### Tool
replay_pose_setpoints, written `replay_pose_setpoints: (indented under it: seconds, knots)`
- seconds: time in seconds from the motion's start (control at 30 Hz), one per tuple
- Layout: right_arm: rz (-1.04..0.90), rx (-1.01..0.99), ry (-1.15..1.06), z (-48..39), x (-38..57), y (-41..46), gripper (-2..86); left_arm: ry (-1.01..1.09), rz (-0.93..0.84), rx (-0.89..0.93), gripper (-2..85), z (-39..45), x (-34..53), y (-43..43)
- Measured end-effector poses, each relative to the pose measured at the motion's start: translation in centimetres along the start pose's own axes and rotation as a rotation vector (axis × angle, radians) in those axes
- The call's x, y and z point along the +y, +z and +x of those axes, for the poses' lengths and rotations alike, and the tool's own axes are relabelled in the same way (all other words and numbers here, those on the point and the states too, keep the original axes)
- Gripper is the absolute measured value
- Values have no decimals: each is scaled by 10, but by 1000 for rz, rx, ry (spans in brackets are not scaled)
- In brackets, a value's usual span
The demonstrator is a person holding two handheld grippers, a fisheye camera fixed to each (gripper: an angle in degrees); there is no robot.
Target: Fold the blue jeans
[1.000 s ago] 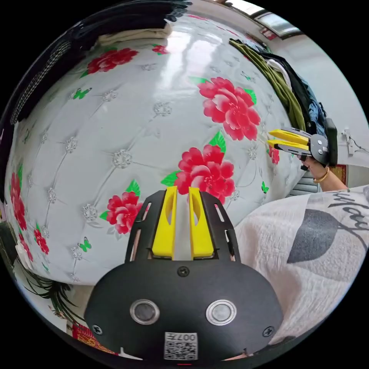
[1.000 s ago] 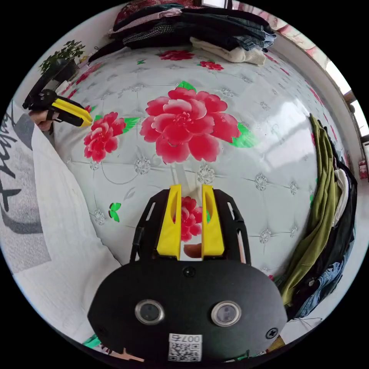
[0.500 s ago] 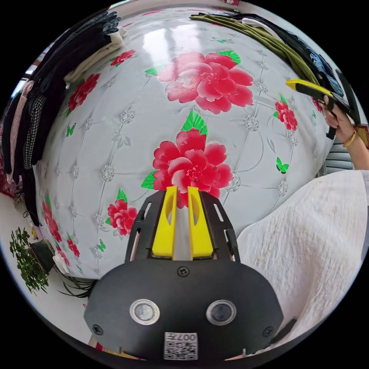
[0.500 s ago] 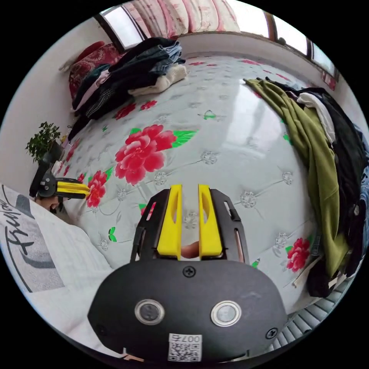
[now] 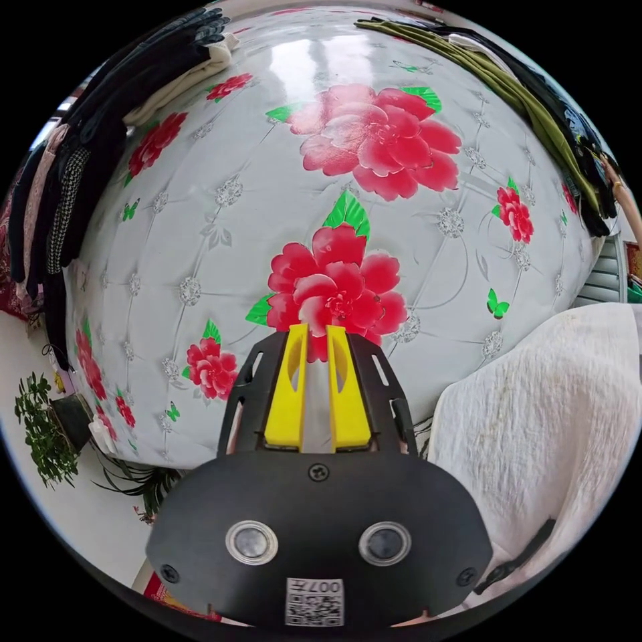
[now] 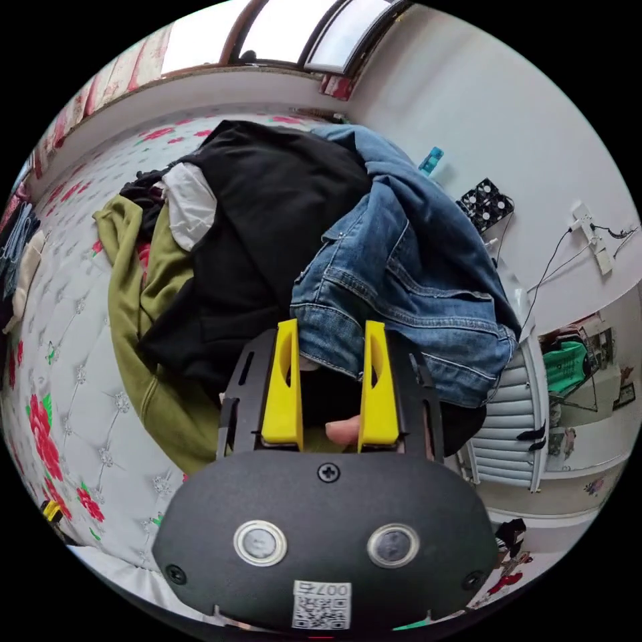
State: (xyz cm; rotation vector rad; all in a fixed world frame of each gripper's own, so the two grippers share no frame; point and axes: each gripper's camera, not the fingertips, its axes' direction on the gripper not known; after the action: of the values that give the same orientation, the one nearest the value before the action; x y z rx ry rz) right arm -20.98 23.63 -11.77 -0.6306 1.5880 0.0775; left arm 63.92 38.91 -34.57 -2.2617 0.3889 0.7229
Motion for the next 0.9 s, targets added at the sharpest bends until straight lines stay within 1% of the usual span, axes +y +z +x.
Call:
replay_pose_setpoints:
  seconds: [0.03,0.07,0.13,0.2,0.3,0.37,0.4,0.47,0.5,0.57,0.6,0.67,0.7,0.77,0.83,0.87,0.9]
  knots:
    - [-88,-36,14,11,-4,21,84,-5,-4,-7,38,1,1,0]
    - [-87,-90,32,21,-3,27,70,-9,-5,-11,38,1,1,1]
    - [-71,-109,70,33,0,23,45,-28,-2,-14,38,0,4,1]
    - [-47,-190,83,43,4,15,27,-71,24,3,35,-4,11,2]
    - [82,-413,39,57,24,-22,10,-143,86,50,31,-14,28,4]
    - [171,-641,11,68,44,-62,5,-186,124,75,23,-19,38,5]
    - [191,-681,-9,68,50,-73,4,-226,152,91,9,-23,45,5]
    - [269,-820,-136,54,75,-119,1,-245,233,240,-2,-28,56,4]
    - [277,-849,-181,46,81,-129,1,-261,321,365,-5,-30,66,1]
    - [285,-986,-389,0,108,-165,1,-298,441,461,-7,-31,83,-8]
    - [285,-1031,-448,-14,115,-174,1,-314,507,497,-7,-31,94,-15]
    - [230,-1238,-678,-85,146,-202,2,-333,588,541,-4,-33,113,-24]
    - [208,-1277,-741,-105,154,-209,3,-352,631,550,-1,-36,128,-30]
    - [134,-1409,-963,-185,191,-237,6,-413,689,534,4,-46,154,-37]
    - [134,-1448,-1123,-233,219,-263,12,-551,755,462,16,-72,199,-43]
    - [164,-1424,-1198,-257,235,-279,15,-593,766,439,21,-79,211,-45]
    - [175,-1390,-1226,-267,242,-284,17,-667,776,393,31,-92,236,-48]
